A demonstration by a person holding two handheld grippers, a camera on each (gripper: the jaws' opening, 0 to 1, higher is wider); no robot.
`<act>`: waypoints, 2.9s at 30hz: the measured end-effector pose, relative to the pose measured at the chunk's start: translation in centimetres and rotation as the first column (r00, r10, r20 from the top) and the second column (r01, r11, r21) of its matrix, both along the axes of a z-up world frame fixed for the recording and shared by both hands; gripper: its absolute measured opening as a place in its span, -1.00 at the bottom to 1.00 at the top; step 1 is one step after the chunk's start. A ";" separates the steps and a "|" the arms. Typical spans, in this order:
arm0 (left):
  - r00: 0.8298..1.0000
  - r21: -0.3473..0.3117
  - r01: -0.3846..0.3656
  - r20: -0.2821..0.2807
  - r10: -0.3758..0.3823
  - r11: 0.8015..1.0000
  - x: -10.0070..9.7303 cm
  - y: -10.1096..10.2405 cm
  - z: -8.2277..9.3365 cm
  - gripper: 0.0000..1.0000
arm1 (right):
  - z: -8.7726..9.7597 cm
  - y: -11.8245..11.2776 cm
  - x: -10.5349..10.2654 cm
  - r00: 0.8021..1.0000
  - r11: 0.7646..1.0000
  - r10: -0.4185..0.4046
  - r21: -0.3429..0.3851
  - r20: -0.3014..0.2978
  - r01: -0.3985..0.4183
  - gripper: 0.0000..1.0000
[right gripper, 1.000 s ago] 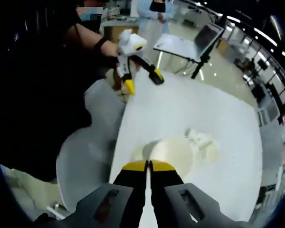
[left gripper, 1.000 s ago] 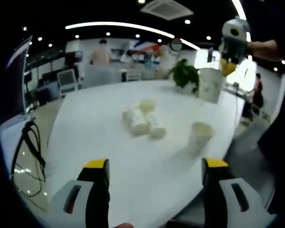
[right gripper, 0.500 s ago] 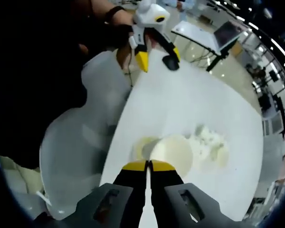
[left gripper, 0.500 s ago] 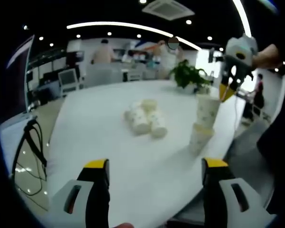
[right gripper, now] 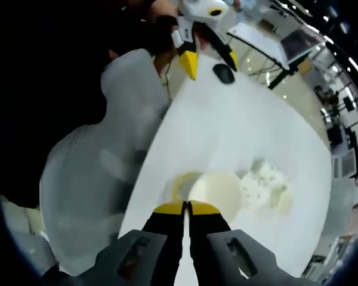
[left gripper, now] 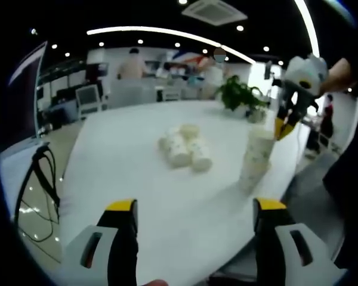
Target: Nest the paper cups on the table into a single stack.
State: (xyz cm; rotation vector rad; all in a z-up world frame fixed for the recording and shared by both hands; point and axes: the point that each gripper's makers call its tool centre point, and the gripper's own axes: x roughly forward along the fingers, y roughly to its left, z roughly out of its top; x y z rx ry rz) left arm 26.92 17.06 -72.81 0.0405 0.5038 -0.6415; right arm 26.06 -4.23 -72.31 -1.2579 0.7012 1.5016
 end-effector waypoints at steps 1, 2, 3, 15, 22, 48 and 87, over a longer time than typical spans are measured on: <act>1.000 -0.001 -0.001 -0.001 0.001 1.000 -0.1 0.1 0.0 0.56 | -0.1 0.0 -0.1 1.000 1.000 0.000 -0.001 -0.001 0.000 -1.00; 1.000 -0.002 -0.003 -0.003 0.003 1.000 -0.1 0.1 -0.1 0.56 | -0.2 0.1 -0.2 1.000 1.000 0.002 -0.003 -0.003 -0.002 -1.00; 1.000 0.001 -0.004 -0.004 0.004 1.000 -0.1 0.1 -0.1 0.56 | -0.3 0.1 -0.3 1.000 1.000 0.002 -0.002 -0.006 -0.002 -1.00; 1.000 -0.002 -0.020 -0.009 0.020 1.000 -0.4 0.6 -0.2 0.55 | -2.1 -0.1 -0.5 0.999 0.999 0.034 -0.023 -0.015 -0.034 -0.92; 1.000 -0.006 -0.024 -0.012 0.024 1.000 -0.5 0.4 -0.3 0.55 | -2.6 -0.1 -0.8 0.999 1.000 -0.005 -0.007 -0.054 0.004 -0.79; 1.000 0.003 -0.013 -0.004 0.013 1.000 -0.6 0.6 -0.3 0.55 | -3.0 -1.1 -0.2 0.977 0.972 -0.194 0.114 -0.088 0.204 -0.54; 0.999 0.019 0.042 0.000 -0.042 0.999 0.6 -0.2 0.4 0.55 | -1.0 -4.3 3.7 0.793 0.710 -0.579 0.362 -0.186 0.604 -0.20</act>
